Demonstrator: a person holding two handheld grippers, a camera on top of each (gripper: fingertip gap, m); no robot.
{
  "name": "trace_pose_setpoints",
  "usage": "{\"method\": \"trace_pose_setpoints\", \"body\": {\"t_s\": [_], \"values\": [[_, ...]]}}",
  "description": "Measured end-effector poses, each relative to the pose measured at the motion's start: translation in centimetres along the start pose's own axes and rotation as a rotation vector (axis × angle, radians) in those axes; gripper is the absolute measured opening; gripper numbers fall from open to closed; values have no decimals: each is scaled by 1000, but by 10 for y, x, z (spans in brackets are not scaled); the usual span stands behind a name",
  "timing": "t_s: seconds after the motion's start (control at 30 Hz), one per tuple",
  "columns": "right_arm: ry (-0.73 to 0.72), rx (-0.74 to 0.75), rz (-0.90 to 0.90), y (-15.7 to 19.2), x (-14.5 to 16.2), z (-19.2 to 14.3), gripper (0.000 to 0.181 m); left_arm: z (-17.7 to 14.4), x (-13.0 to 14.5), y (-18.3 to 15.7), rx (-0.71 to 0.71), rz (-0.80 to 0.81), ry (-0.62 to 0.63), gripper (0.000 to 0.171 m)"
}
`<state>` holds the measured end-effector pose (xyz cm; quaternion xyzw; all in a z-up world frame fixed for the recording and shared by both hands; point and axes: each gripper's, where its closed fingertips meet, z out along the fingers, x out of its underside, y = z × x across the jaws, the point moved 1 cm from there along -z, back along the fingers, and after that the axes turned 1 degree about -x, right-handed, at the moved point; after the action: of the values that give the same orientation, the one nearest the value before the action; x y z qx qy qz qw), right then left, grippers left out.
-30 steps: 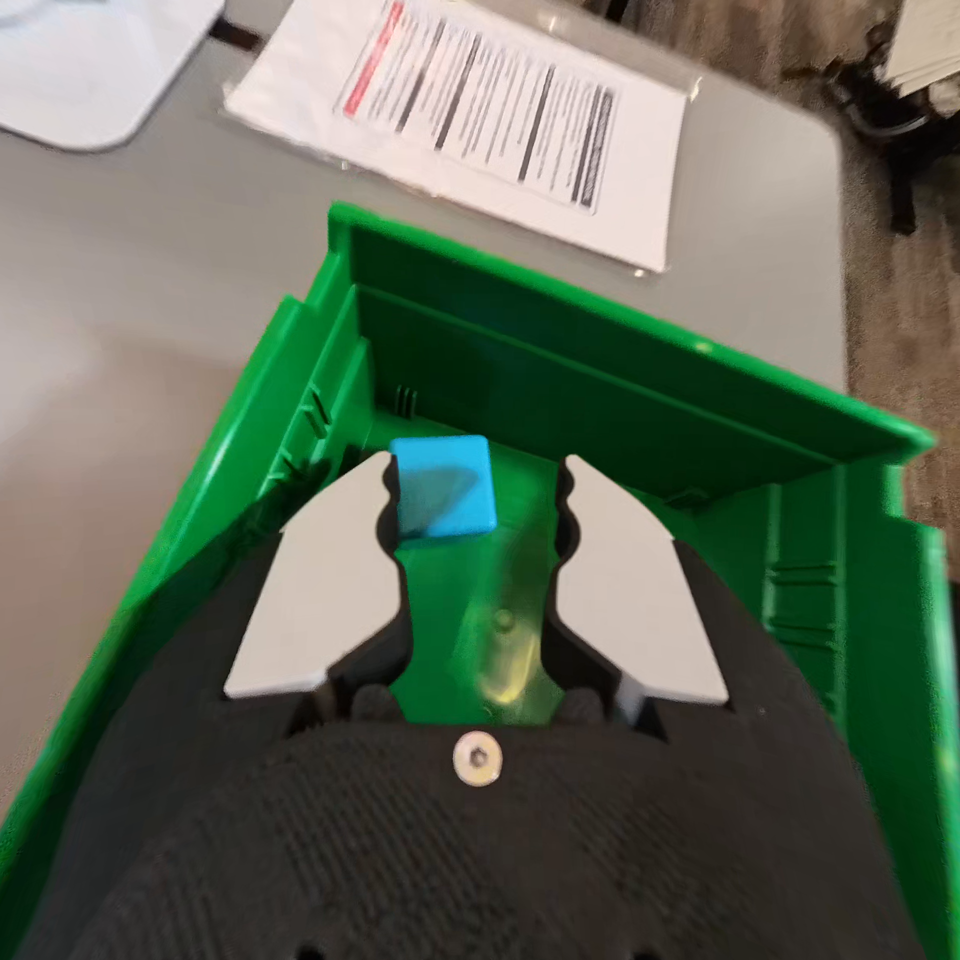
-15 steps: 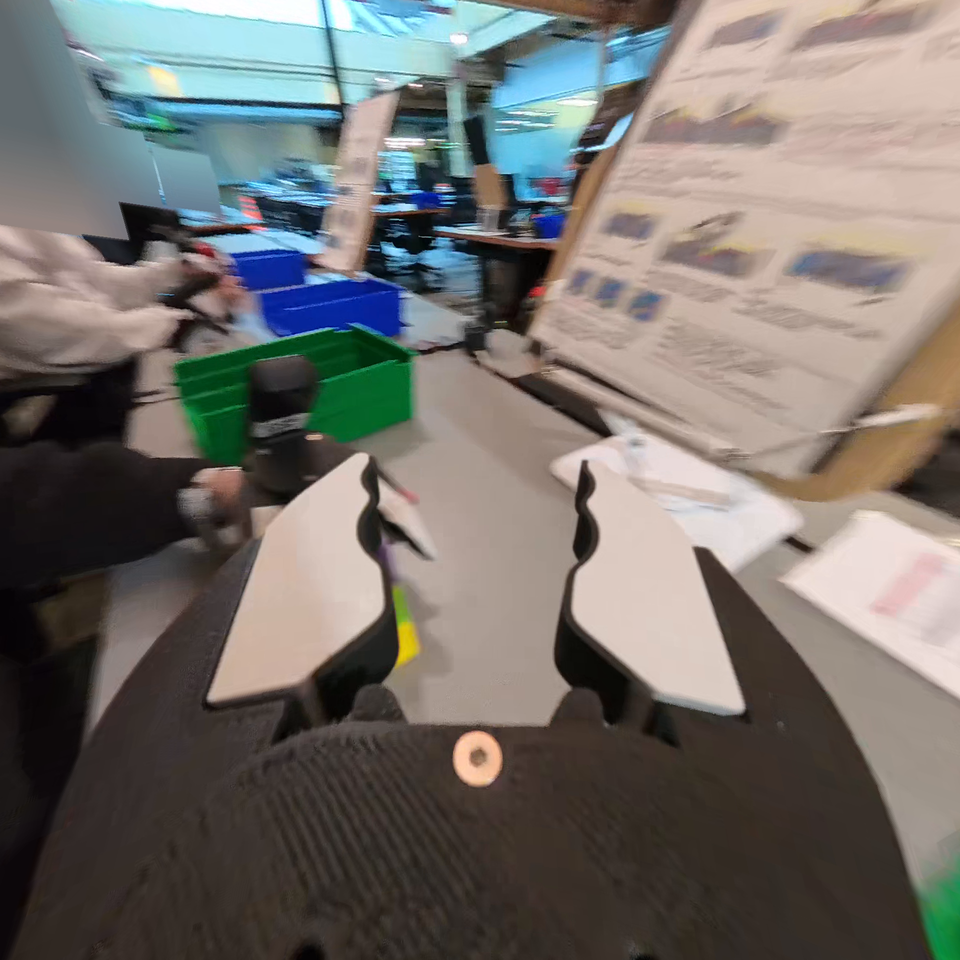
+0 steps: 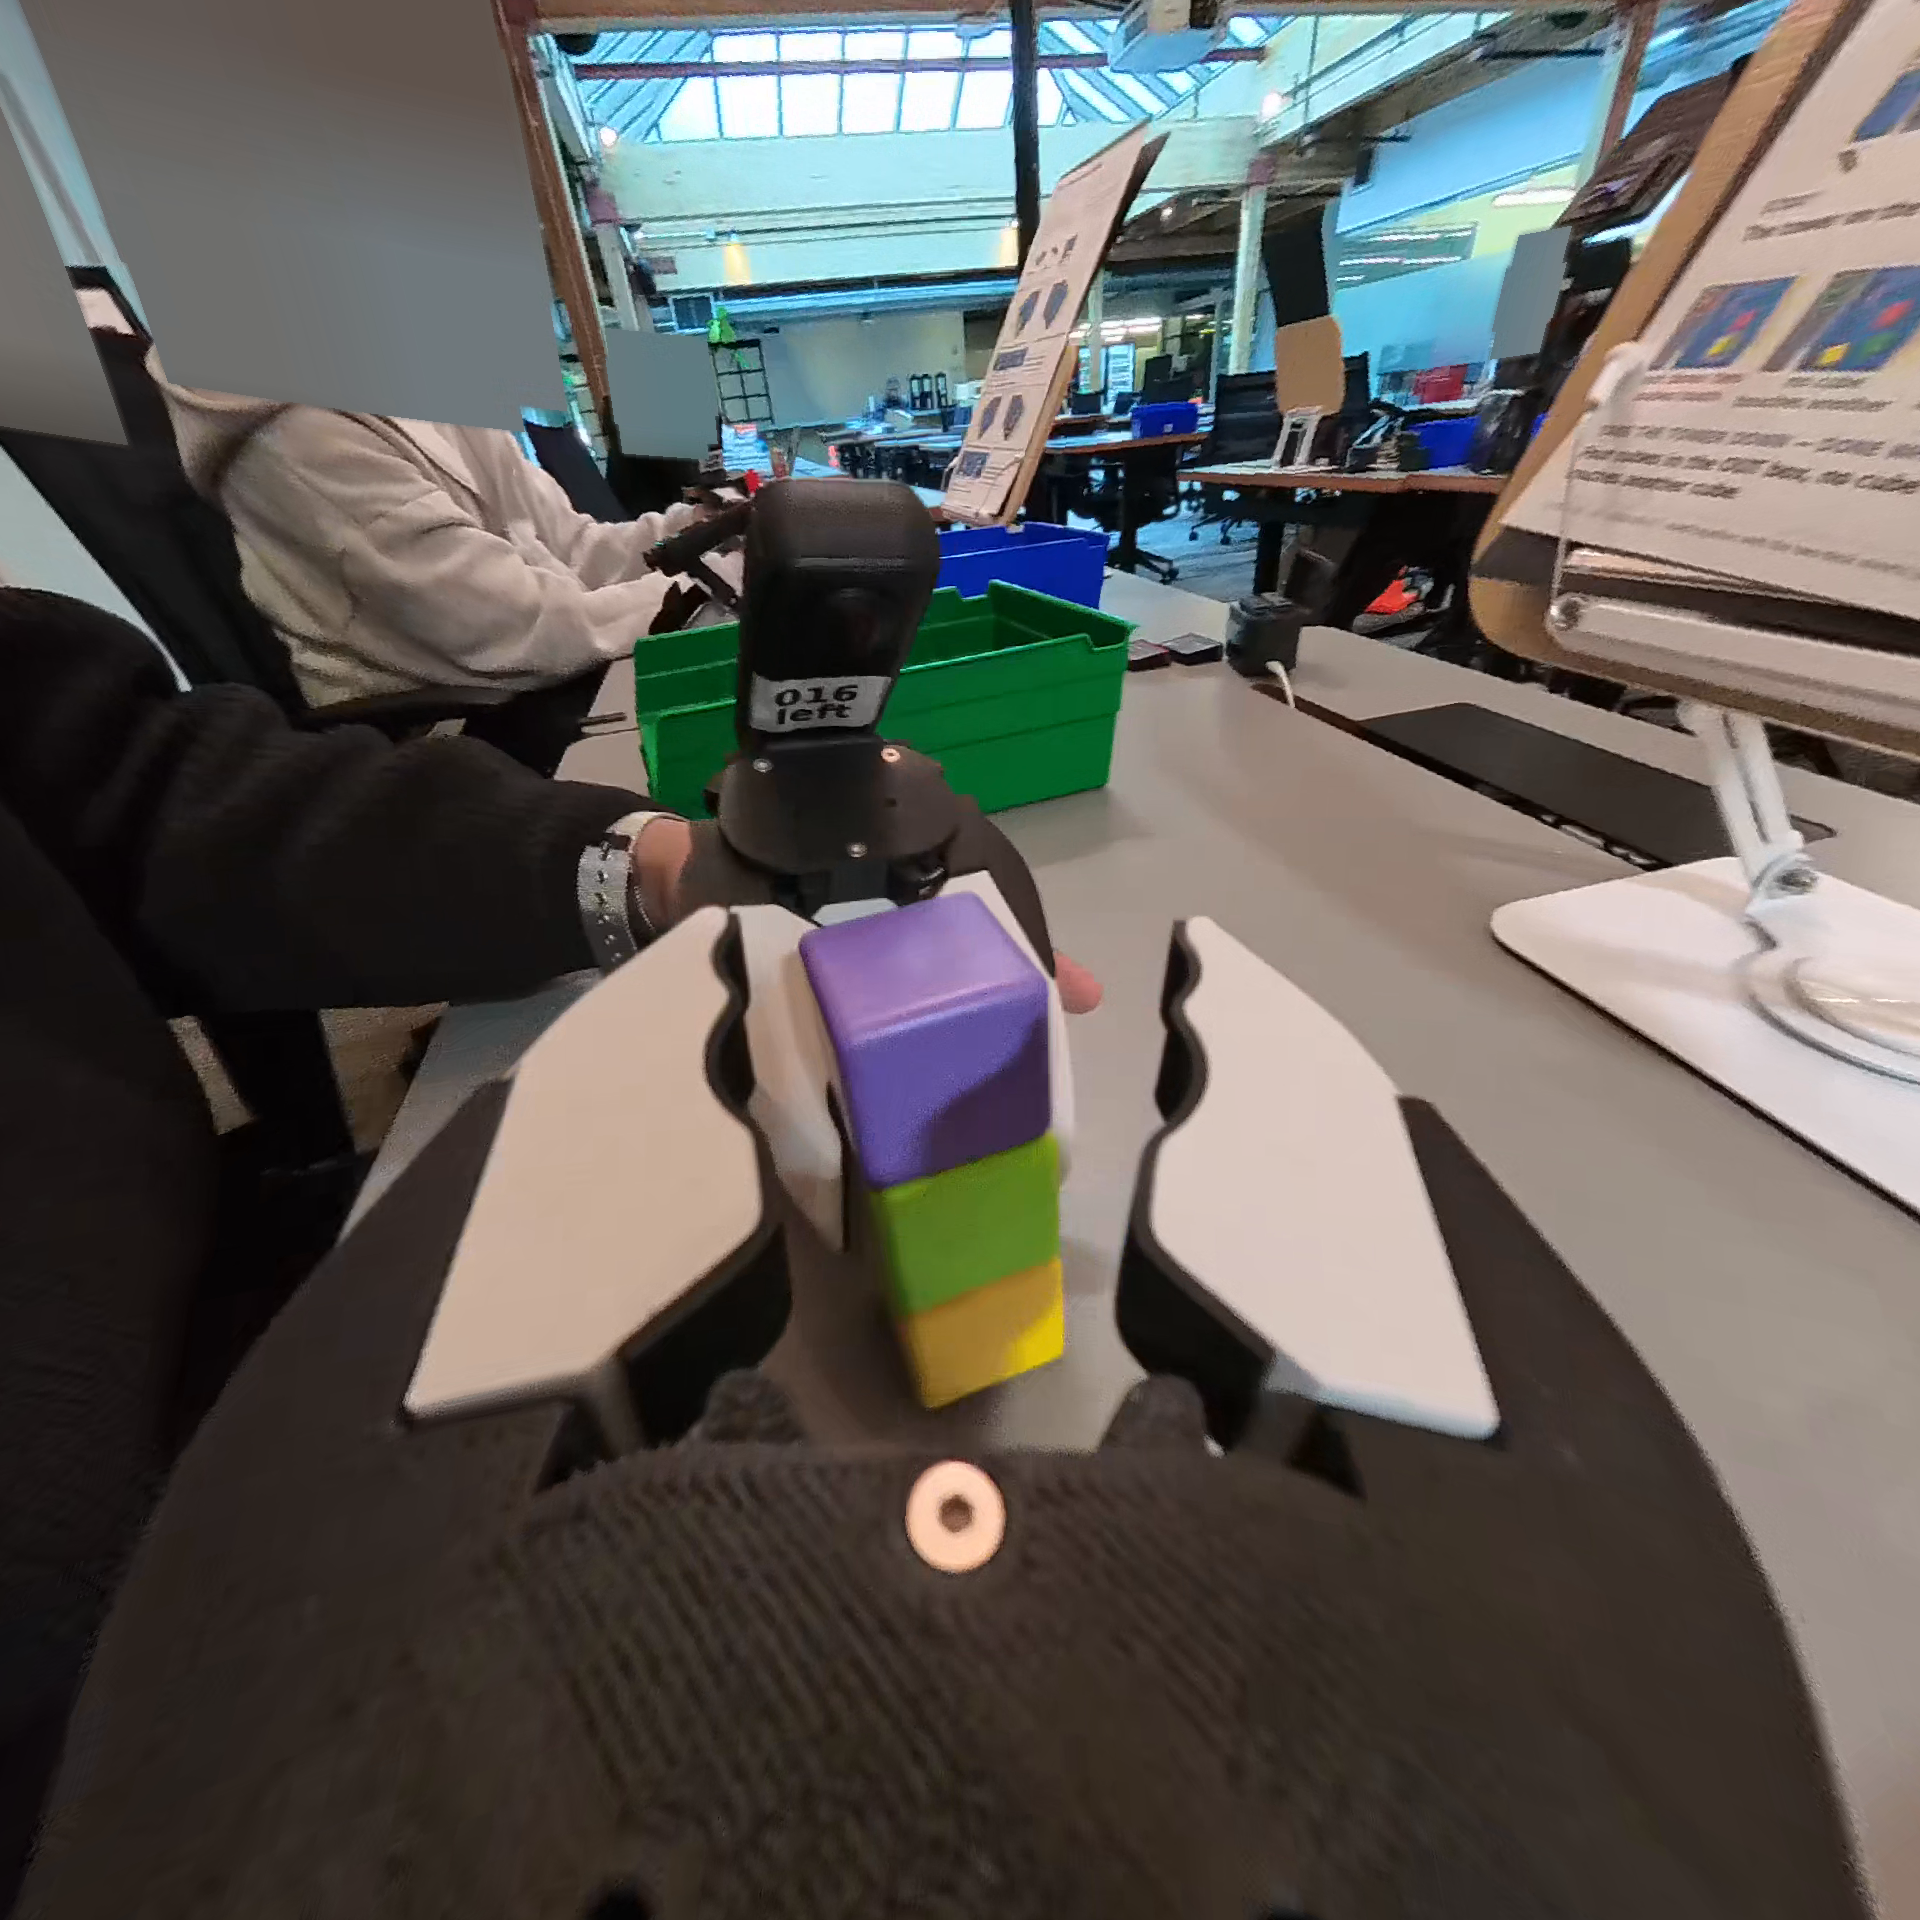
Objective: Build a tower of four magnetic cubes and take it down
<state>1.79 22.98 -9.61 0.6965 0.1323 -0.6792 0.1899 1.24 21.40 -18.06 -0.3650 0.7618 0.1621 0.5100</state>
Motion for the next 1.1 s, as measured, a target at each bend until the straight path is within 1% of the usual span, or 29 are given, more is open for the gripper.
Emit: {"method": "trace_pose_setpoints", "body": {"t_s": [0.2, 0.37, 0.8, 0.9, 1.0, 1.1], "values": [[15, -21, 3, 0, 9, -1, 80, 1, 1, -2, 24, -5, 8, 51], [101, -43, -45, 5, 29, 5, 70, 1, 2, -5, 49, -3, 12, 51], [100, -63, -38, 10, 34, 13, 68, 1, 2, -7, 57, 8, 15, 51], [92, -64, -31, 9, 35, 13, 64, 1, 2, -7, 54, 14, 17, 51], [80, -75, -36, 11, 33, 12, 51, 1, 2, -8, 52, 18, 19, 51], [94, -83, -52, 11, 33, 12, 50, 1, 2, -8, 52, 17, 20, 51]]}}
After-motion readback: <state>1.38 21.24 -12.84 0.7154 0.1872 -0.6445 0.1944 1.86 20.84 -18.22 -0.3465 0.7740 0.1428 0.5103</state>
